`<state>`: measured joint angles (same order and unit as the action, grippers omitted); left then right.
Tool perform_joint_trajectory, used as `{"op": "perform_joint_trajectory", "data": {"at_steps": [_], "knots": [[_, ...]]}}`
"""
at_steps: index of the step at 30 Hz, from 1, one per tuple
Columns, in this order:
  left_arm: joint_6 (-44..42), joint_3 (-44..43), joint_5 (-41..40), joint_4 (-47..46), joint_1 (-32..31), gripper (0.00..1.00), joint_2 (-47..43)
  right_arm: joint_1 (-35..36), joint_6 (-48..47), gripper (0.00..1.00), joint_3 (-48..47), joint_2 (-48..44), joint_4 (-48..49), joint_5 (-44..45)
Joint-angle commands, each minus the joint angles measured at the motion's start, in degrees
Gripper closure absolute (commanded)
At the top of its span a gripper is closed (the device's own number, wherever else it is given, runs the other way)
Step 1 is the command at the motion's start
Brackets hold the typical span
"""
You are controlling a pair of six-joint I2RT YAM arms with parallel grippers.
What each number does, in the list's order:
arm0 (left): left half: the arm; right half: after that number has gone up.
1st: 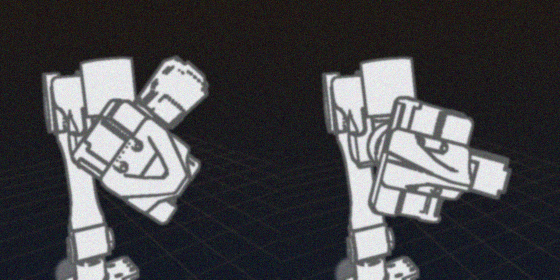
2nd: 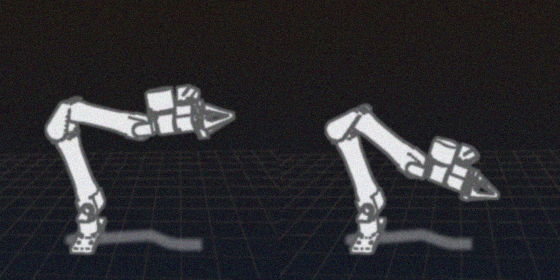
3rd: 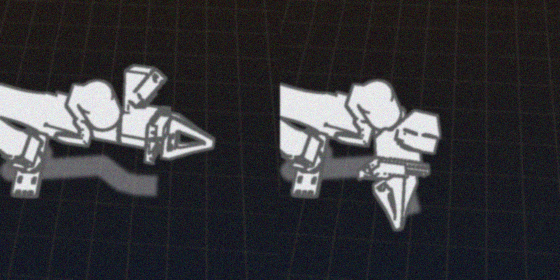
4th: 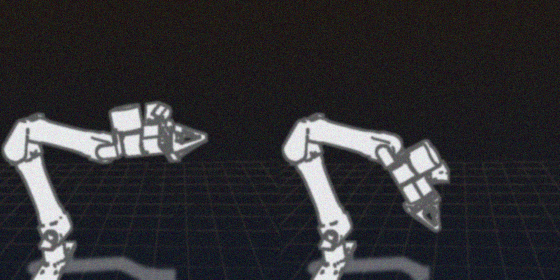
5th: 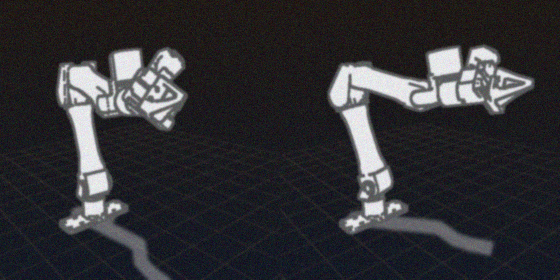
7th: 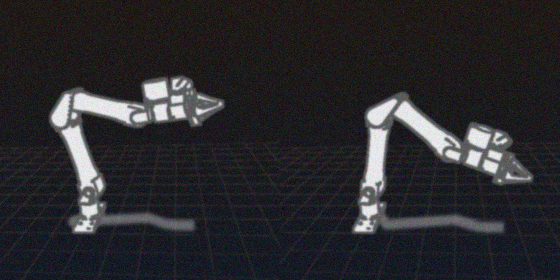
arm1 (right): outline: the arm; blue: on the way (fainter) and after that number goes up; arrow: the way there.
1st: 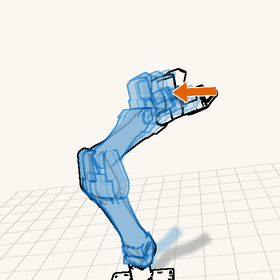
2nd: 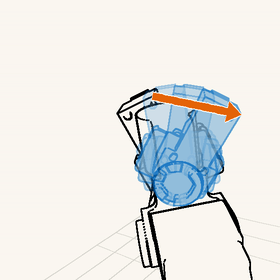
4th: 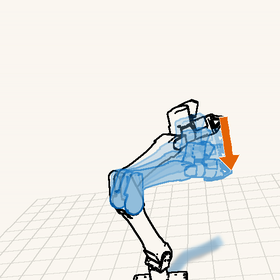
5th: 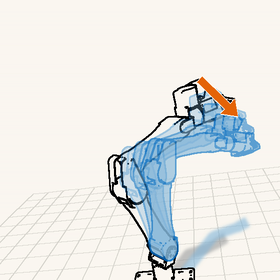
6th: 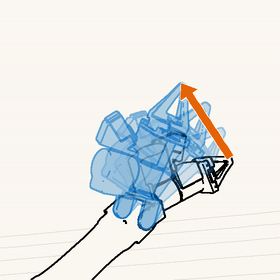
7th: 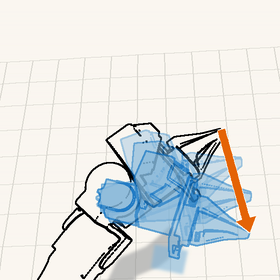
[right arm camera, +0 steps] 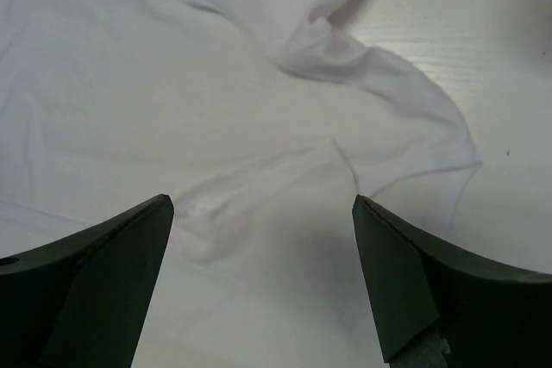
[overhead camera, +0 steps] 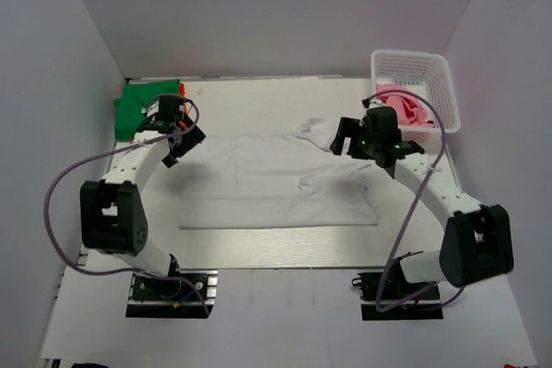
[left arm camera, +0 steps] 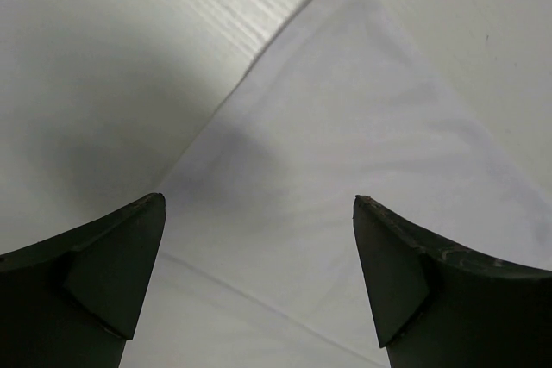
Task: Fold and stack the t-shirts
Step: Grap the side of the flattened tshirt furthest away from the robot with both arms
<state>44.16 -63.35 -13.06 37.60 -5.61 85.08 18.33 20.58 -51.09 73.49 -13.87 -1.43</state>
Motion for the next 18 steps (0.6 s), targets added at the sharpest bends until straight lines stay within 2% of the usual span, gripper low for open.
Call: {"op": "perform_joint_trajectory", "data": {"at_steps": [1, 7, 12, 16, 18], "knots": [[-2.32, -6.50, -0.83, -0.34, 1.82, 0.00, 7.54, -0.40, 0.34, 0.10, -6.11, 10.65, 1.48, 3.98], [-4.69, -18.11, -1.35, -0.51, 2.88, 0.00, 21.51, -0.49, -5.10, 0.10, -24.11, 26.16, -2.39, 4.86], [-5.92, -25.31, -1.88, 0.09, 2.88, 0.00, 28.89, -0.66, -7.13, 0.10, -34.94, 38.88, -6.60, 10.83], [-5.93, -29.54, -3.55, 1.24, 2.88, 0.00, 34.08, -0.66, -8.19, 0.10, -45.21, 46.01, -8.72, 10.84], [-5.93, -31.73, -3.55, 1.94, 2.88, 0.00, 35.85, -0.66, -7.75, 0.15, -49.43, 49.89, -11.16, 11.01]]}}
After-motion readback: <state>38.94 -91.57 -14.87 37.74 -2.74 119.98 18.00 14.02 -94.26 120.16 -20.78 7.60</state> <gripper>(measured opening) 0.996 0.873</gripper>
